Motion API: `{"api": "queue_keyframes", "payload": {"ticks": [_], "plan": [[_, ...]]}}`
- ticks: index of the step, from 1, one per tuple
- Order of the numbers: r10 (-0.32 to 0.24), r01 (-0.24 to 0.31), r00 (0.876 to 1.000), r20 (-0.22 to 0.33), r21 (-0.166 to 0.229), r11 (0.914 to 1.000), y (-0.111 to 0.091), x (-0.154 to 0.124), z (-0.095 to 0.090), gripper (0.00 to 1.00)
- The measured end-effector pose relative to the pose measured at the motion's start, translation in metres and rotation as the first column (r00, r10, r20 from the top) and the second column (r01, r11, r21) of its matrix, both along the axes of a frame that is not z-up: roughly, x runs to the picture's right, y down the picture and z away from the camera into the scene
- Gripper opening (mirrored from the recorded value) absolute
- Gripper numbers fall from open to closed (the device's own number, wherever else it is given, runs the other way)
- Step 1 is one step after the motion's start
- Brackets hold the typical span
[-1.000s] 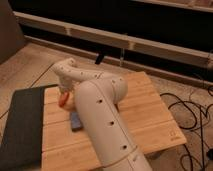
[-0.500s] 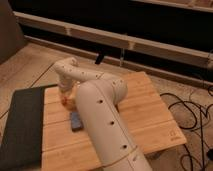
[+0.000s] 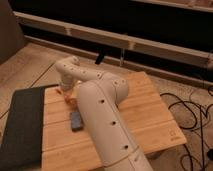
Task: Place the pepper on the white sponge
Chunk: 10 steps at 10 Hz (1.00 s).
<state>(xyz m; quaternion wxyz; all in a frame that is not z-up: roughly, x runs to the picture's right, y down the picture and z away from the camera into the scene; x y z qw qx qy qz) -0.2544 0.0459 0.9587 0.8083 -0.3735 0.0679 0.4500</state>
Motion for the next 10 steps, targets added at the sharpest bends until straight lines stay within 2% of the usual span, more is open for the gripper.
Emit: {"api": "queue_keyframes", "payload": {"ticks": [5,10], "plan": [[0.001,-0.001,1.000,-0.009,0.003,1.0000,0.000,0.003,-0.009,0.00],[0.010,-0.009,1.000,-0.015,0.055,0.9985,-0.017,0.005,-0.037,0.00]]}}
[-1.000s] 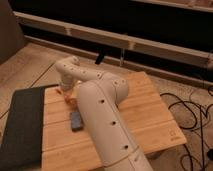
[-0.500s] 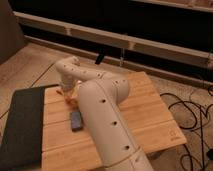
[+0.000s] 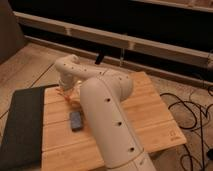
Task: Place the pepper on the white sponge
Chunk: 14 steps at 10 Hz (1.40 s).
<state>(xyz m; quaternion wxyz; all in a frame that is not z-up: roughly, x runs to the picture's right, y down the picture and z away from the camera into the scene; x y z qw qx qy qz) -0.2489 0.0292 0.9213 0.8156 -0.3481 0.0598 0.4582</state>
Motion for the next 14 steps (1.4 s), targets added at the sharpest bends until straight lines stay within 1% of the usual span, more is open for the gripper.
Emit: {"api": "queue_keyframes", "payload": {"ticks": [3,4,5,9,14], "plan": [[-0.012,0.013,1.000,-0.017,0.056,0.9984,-0.011,0.003,-0.029,0.00],[-0.011,0.013,1.000,-0.029,0.080,0.9967,-0.012,0.006,-0.043,0.00],[-0.004,0.007,0.999,-0.040,0.096,0.9953,-0.010,0.009,-0.053,0.00],[0.023,-0.012,0.996,-0.085,0.126,0.9919,0.012,0.020,-0.085,0.00],[0.053,-0.031,0.990,-0.130,0.166,0.9857,0.033,0.028,-0.113,0.00]]}}
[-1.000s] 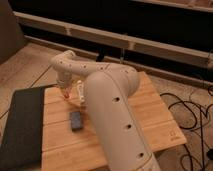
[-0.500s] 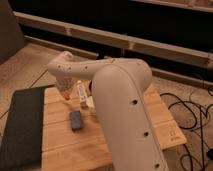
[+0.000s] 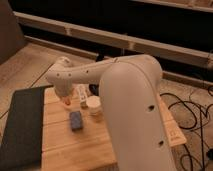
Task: Place the pepper on the white sponge
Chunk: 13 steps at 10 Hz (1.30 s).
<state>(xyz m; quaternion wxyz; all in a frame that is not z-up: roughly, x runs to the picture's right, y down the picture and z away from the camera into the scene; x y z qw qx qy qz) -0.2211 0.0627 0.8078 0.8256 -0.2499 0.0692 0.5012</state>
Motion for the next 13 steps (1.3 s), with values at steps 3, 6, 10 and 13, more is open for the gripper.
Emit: {"api": "queue_keyframes", "payload": {"ticks": [3,6,10,13], "plan": [[0.031,-0.031,0.999,-0.024,0.030,0.9991,0.012,0.002,-0.012,0.00],[0.072,-0.069,0.996,-0.049,0.048,0.9965,0.029,0.002,-0.017,0.00],[0.137,-0.131,0.987,-0.089,0.068,0.9890,0.060,0.002,-0.021,0.00],[0.198,-0.187,0.970,-0.143,0.085,0.9787,0.078,0.015,-0.027,0.00]]}}
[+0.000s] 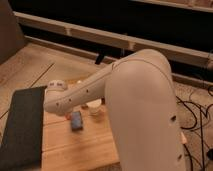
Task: Place the pepper on the white sponge
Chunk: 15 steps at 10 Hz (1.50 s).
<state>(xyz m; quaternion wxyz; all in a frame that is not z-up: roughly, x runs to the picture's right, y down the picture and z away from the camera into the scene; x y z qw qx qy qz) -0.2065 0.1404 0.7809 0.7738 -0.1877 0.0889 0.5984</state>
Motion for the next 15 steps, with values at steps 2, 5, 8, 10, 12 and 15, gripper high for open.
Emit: {"api": "queue_keyframes", "payload": {"ticks": [2,5,8,10,12,15], "plan": [[0.023,-0.023,1.000,-0.012,-0.003,0.9997,0.0006,0.0005,0.0001,0.00],[0.023,-0.023,1.000,-0.012,-0.004,0.9997,0.0010,0.0009,0.0002,0.00],[0.023,-0.023,1.000,-0.012,-0.003,0.9997,0.0009,0.0007,0.0001,0.00],[0.023,-0.023,1.000,-0.012,-0.004,0.9997,0.0010,0.0008,0.0002,0.00],[0.023,-0.023,1.000,-0.012,-0.004,0.9997,0.0010,0.0008,0.0002,0.00],[0.023,-0.023,1.000,-0.012,-0.004,0.9997,0.0010,0.0007,0.0002,0.00]]}}
